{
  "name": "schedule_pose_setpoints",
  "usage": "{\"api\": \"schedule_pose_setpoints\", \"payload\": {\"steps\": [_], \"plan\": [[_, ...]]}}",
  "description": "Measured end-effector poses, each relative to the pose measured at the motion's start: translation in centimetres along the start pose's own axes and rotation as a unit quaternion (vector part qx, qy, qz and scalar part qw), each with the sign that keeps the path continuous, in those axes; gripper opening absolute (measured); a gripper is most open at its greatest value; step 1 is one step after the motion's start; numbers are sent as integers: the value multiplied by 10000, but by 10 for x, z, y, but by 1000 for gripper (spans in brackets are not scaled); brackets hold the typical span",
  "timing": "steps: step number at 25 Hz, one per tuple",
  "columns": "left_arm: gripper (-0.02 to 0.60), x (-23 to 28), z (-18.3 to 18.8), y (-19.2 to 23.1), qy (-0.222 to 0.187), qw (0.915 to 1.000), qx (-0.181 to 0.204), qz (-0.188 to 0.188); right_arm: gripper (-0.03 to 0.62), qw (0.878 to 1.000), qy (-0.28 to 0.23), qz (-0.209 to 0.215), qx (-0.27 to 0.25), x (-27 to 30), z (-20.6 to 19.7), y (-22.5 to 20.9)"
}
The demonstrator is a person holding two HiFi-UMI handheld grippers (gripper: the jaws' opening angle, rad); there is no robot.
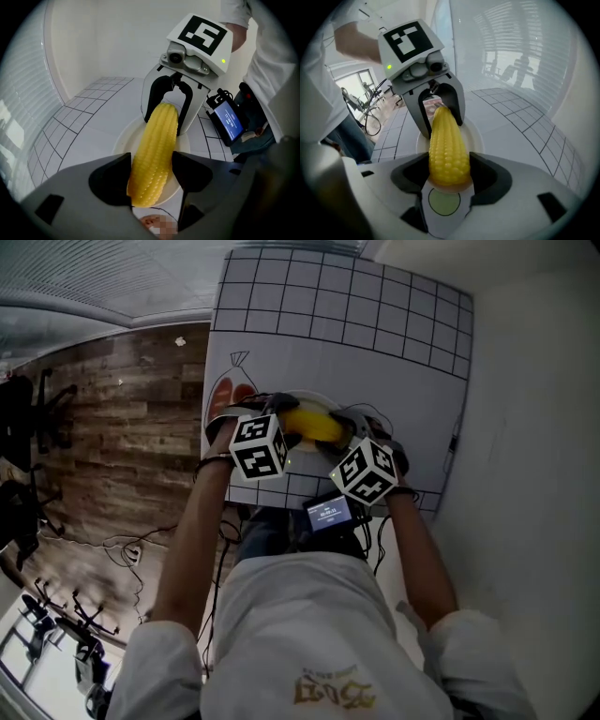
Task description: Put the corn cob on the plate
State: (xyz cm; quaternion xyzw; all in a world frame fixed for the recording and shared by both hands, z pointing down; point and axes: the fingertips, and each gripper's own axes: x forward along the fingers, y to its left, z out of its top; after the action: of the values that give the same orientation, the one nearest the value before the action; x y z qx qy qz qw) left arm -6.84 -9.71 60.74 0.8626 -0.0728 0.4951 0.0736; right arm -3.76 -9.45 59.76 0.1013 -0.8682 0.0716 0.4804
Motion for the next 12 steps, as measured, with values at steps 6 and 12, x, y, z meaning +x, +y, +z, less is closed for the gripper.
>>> {"api": "schedule_pose_setpoints", "payload": {"steps": [6, 12], "plan": [[273, 1, 0, 0, 8, 10000, -13, -26, 264, 10000, -37, -62, -8, 0, -1, 0], [275, 2, 0, 0, -94, 9999, -70, 55, 265, 10000, -54, -67, 16, 1, -2, 0]]}}
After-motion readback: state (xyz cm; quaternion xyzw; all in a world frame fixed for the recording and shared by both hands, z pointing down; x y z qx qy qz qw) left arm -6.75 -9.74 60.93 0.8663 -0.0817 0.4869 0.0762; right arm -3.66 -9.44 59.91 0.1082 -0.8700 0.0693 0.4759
